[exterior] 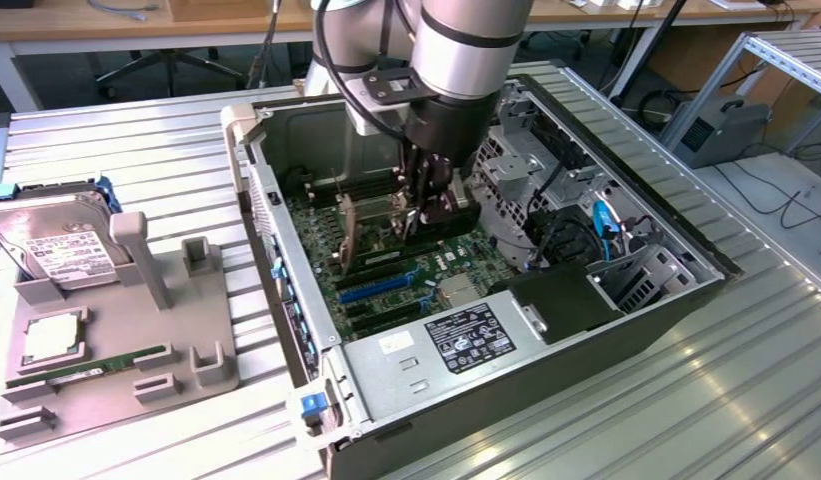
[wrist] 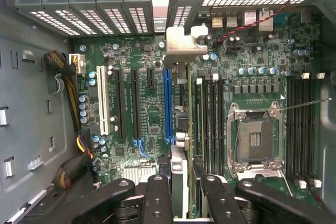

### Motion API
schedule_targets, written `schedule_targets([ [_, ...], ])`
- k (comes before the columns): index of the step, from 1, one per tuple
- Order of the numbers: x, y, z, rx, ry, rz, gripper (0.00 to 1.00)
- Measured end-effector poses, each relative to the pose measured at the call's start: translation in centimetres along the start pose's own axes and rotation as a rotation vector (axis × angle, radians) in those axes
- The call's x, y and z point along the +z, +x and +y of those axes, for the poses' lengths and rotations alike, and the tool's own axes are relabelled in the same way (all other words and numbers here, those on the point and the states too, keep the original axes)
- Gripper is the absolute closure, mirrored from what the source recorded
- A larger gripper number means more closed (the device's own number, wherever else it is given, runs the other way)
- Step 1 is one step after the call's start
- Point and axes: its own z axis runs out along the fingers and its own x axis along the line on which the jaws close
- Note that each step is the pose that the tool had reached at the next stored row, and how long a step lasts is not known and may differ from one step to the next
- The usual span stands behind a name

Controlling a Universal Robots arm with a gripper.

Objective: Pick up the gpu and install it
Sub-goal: 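Insert the gpu into the slot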

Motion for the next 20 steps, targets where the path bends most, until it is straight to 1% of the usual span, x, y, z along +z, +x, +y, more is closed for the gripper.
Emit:
schedule_targets([
  [20, 0.43, 0.1, 0.69, 0.0, 0.0001, -0.0002, 0.73],
])
